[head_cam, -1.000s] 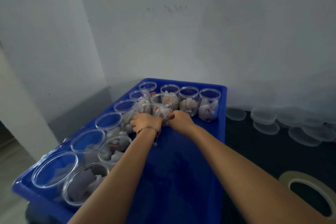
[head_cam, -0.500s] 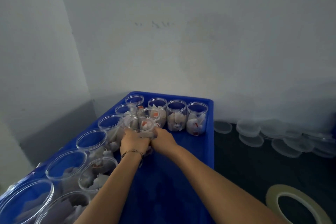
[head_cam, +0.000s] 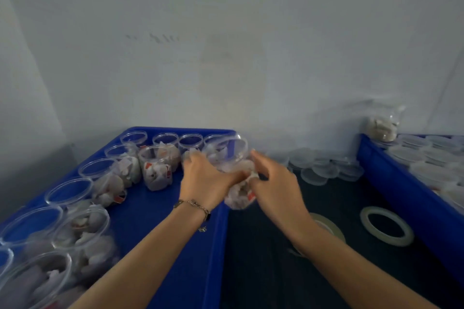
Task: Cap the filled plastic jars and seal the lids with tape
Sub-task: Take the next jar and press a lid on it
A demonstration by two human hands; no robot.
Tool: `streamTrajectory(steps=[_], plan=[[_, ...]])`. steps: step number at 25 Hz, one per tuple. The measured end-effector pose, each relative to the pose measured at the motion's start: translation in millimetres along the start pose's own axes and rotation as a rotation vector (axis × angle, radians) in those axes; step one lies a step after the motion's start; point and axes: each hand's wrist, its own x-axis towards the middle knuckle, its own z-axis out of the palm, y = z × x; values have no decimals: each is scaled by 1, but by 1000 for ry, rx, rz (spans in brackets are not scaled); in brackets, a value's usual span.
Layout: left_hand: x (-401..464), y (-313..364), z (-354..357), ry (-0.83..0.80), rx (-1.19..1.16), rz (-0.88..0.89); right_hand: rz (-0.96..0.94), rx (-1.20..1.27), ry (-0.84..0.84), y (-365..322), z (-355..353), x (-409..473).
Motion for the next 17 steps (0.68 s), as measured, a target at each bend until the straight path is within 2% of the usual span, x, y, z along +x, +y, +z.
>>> streamTrajectory(steps=[6, 10, 14, 17], plan=[[-36, 3, 65, -156, 183, -136, 179, 20, -6, 72, -24, -43], [-45, -13, 77, -327, 361, -116, 303, 63, -87, 118, -10, -58], [-46, -17, 81, -414, 471, -114, 345, -45, -176, 148, -18, -35], [-42, -16, 81, -490, 451, -151, 272, -300, -221, 175, -36, 10]])
